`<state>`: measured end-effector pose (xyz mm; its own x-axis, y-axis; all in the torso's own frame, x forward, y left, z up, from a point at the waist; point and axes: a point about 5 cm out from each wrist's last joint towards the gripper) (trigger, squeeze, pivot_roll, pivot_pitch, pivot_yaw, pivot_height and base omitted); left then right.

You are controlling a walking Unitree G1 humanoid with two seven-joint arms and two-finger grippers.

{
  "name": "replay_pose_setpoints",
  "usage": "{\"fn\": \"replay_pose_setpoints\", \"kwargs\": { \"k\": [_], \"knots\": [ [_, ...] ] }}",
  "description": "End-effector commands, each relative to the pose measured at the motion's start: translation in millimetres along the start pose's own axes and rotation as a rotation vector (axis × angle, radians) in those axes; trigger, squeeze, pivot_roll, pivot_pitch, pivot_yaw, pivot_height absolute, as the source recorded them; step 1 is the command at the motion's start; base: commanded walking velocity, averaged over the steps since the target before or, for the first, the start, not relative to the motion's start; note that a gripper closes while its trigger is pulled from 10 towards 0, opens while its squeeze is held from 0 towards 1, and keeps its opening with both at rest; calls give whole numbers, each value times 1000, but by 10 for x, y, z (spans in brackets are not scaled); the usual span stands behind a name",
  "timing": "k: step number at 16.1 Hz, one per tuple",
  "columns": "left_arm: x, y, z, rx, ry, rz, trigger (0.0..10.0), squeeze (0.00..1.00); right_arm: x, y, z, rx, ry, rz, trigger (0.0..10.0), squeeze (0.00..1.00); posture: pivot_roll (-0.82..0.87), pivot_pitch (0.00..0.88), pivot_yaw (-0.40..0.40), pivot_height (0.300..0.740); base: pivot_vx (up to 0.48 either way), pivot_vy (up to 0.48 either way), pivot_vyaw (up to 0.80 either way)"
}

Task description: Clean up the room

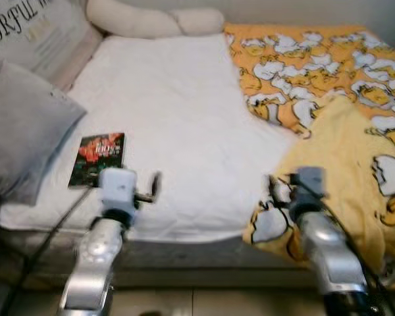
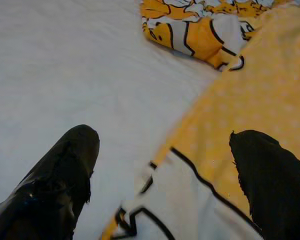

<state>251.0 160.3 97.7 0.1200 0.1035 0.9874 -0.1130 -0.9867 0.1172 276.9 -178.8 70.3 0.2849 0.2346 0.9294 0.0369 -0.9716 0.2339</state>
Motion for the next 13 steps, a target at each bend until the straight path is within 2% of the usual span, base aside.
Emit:
{"fn": "replay_pose_setpoints", "kwargs": {
  "k": [1, 3, 6, 8, 11, 13],
  "knots": [
    [-9, -120, -29, 39, -11, 12, 10000, 404, 111, -128, 18, 41, 35, 12, 10000, 1000, 19, 0, 6, 740, 296, 0, 0],
    [-10, -119, -28, 38, -13, 13, 10000, 400, 107, -131, 16, 41, 31, 12, 10000, 1000, 19, 0, 7, 740, 291, 0, 0],
    [-31, -127, -26, 49, -31, 38, 10000, 376, 74, -145, 49, 47, -2, -17, 10000, 1000, 26, 0, 6, 740, 0, 0, 0],
    [-66, -121, -26, 17, -62, 69, 10000, 373, 47, -150, 89, 50, -31, -37, 10000, 1000, 29, 0, 5, 740, 0, 0, 0],
    [-88, -42, -53, -178, -132, 143, 10000, 380, -93, -138, 304, 44, -155, -52, 10000, 1000, 61, 0, 6, 740, 0, 0, 0],
    [-53, -15, -56, -251, -143, 167, 10000, 380, -123, -122, 414, 33, -202, -73, 10000, 1000, 70, 0, 1, 740, 0, 0, 0]
  ]
}}
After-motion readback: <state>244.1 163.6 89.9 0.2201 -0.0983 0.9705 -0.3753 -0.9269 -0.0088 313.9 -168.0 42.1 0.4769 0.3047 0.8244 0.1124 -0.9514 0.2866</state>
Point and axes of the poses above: a point about 5 cm out from each wrist's last joint towards the gripper, its own z axis pointing out of the wrist towards the gripper, its own x axis along the axis of the wrist's last joint, y = z × x, and after that the axes turned 12 degrees about -z, right-handed
